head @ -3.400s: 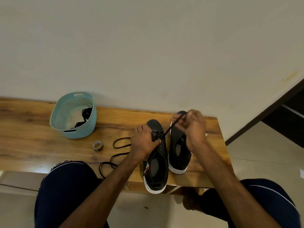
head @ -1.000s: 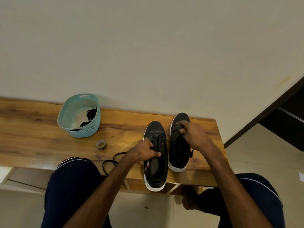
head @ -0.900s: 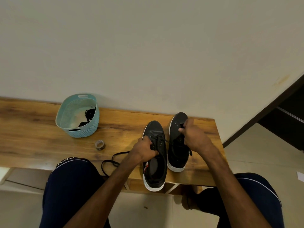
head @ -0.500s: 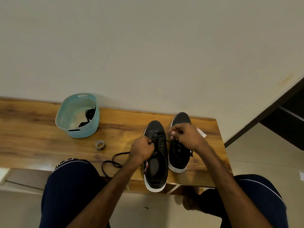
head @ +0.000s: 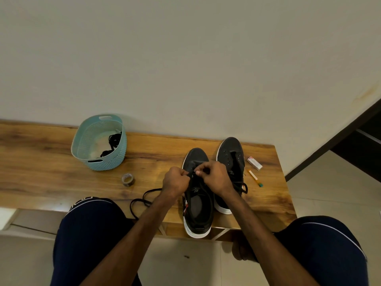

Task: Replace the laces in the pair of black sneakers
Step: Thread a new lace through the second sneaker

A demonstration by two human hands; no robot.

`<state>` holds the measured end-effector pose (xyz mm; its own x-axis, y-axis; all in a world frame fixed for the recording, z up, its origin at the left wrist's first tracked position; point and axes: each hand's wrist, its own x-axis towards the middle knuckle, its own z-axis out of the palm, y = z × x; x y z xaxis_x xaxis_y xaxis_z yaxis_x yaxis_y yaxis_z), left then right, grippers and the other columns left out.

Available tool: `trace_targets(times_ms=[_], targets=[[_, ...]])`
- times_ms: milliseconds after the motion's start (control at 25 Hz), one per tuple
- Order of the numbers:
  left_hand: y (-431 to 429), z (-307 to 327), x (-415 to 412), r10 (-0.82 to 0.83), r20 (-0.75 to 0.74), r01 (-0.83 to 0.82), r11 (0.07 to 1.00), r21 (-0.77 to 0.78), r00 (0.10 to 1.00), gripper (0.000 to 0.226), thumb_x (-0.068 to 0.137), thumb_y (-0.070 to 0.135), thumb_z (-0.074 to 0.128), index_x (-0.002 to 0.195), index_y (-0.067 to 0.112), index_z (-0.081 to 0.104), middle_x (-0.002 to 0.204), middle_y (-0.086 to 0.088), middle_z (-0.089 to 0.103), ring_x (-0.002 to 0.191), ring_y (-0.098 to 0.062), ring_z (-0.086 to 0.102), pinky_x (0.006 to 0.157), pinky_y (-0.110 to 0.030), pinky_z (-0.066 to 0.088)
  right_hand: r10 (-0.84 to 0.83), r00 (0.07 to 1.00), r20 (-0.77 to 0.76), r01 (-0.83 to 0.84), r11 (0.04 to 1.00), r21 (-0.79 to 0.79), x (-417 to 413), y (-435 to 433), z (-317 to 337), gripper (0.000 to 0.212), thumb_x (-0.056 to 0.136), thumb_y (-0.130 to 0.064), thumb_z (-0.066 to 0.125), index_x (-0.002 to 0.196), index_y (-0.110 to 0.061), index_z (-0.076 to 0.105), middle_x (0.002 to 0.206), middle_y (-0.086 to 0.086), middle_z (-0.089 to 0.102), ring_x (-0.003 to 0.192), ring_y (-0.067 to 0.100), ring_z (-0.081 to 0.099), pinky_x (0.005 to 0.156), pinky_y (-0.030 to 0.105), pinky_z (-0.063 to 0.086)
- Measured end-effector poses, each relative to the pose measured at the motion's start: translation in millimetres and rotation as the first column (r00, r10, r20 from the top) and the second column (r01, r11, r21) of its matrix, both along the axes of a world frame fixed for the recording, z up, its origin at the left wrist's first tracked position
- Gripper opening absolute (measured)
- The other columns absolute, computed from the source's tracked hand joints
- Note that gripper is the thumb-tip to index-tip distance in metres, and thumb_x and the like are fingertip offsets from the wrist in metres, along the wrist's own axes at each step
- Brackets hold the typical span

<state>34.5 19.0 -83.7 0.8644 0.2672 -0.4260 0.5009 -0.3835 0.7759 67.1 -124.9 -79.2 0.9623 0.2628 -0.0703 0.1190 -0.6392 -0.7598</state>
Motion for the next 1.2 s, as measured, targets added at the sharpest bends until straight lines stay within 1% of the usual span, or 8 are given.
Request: trace_targets(times_ms=[240, 440, 640, 800, 920, 1040, 1120, 1200], targets=[[-2, 5, -2, 0.006, -0.009, -0.006, 1.0, -0.016, 1.0, 0.013, 0.093, 0.007, 0.055, 0.092, 0.014, 0.066, 0.094, -0.009, 0.069, 0.083, -0.022, 0.069, 0.067, -0.047, 0.062, 0.013, 0.999, 0.035, -0.014, 1.0, 0.016, -2, 2, -4, 0.02, 0.084, -0.007, 0.073, 0.092, -0.016, 0.057, 0.085, 0.0, 0.066, 0.078, 0.014, 0.064, 0.072, 0.032, 0.056], [4, -1, -3, 0.034, -0.026, -0.038, 0.978, -0.206, 0.999, 0.022, 0.102, 0.018, 0.044, 0.106, 0.013, 0.065, 0.102, -0.011, 0.069, 0.09, -0.025, 0.069, 0.071, -0.05, 0.062, -0.02, 1.0, 0.021, 0.02, 0.999, 0.025, -5, 4, -8, 0.022, 0.083, -0.009, 0.076, 0.091, -0.02, 0.058, 0.081, -0.006, 0.068, 0.077, 0.009, 0.066, 0.074, 0.035, 0.057], [-3, -5, -1, -0.055, 0.083, 0.045, 0.991, 0.124, 0.995, 0.012, 0.09, 0.024, 0.066, 0.08, 0.027, 0.062, 0.082, 0.005, 0.067, 0.076, -0.017, 0.067, 0.066, -0.043, 0.061, 0.018, 0.995, -0.103, -0.012, 0.998, 0.056, -2, -3, -3, 0.012, 0.094, -0.01, 0.064, 0.106, -0.01, 0.064, 0.099, 0.006, 0.073, 0.093, 0.015, 0.069, 0.089, 0.037, 0.056], [-6, 2, -4, -0.142, 0.122, 0.106, 0.959, 0.265, 0.982, 0.006, 0.088, 0.017, 0.061, 0.086, 0.02, 0.057, 0.087, 0.003, 0.064, 0.082, -0.019, 0.063, 0.064, -0.034, 0.051, 0.102, 0.98, -0.172, -0.112, 0.992, -0.05, -5, -2, 7, 0.042, 0.09, -0.042, 0.069, 0.12, -0.016, 0.056, 0.11, 0.0, 0.066, 0.101, 0.015, 0.063, 0.09, 0.033, 0.053], [5, 5, -7, 0.032, 0.145, -0.03, 0.999, -0.012, 0.989, 0.008, 0.092, 0.01, 0.057, 0.089, 0.017, 0.056, 0.091, -0.005, 0.066, 0.081, -0.025, 0.069, 0.059, -0.039, 0.06, 0.083, 0.973, -0.217, -0.093, 0.995, -0.034, -7, -5, 10, 0.049, 0.083, -0.032, 0.078, 0.12, -0.018, 0.049, 0.113, 0.0, 0.06, 0.105, 0.016, 0.06, 0.084, 0.026, 0.049], [13, 15, -7, 0.257, 0.165, -0.207, 0.939, -0.273, 0.952, 0.013, 0.095, 0.002, 0.05, 0.09, 0.013, 0.055, 0.1, -0.007, 0.065, 0.093, -0.027, 0.067, 0.073, -0.044, 0.06, 0.032, 0.985, -0.171, -0.042, 0.998, -0.056, -9, -10, 11, 0.056, 0.075, -0.029, 0.086, 0.115, -0.02, 0.048, 0.118, -0.002, 0.051, 0.113, 0.018, 0.051, 0.087, 0.026, 0.044], [10, 32, -9, 0.4, 0.148, -0.268, 0.802, -0.534, 0.904, 0.014, 0.101, 0.002, 0.042, 0.094, 0.01, 0.052, 0.103, -0.009, 0.069, 0.094, -0.023, 0.069, 0.073, -0.035, 0.058, -0.011, 0.998, -0.054, 0.001, 0.982, -0.19, -16, -9, 12, 0.061, 0.071, -0.037, 0.087, 0.116, -0.021, 0.047, 0.124, -0.001, 0.044, 0.119, 0.02, 0.041, 0.099, 0.031, 0.04], [13, 49, -7, 0.567, 0.116, -0.272, 0.553, -0.788, 0.815, 0.016, 0.104, 0.006, 0.037, 0.094, 0.01, 0.05, 0.089, -0.008, 0.071, 0.08, -0.021, 0.072, 0.075, -0.035, 0.059, -0.02, 0.993, 0.119, 0.064, 0.922, -0.382, -27, -4, 11, 0.067, 0.073, -0.049, 0.082, 0.122, -0.02, 0.047, 0.129, 0.002, 0.042, 0.124, 0.022, 0.036, 0.11, 0.038, 0.034]])
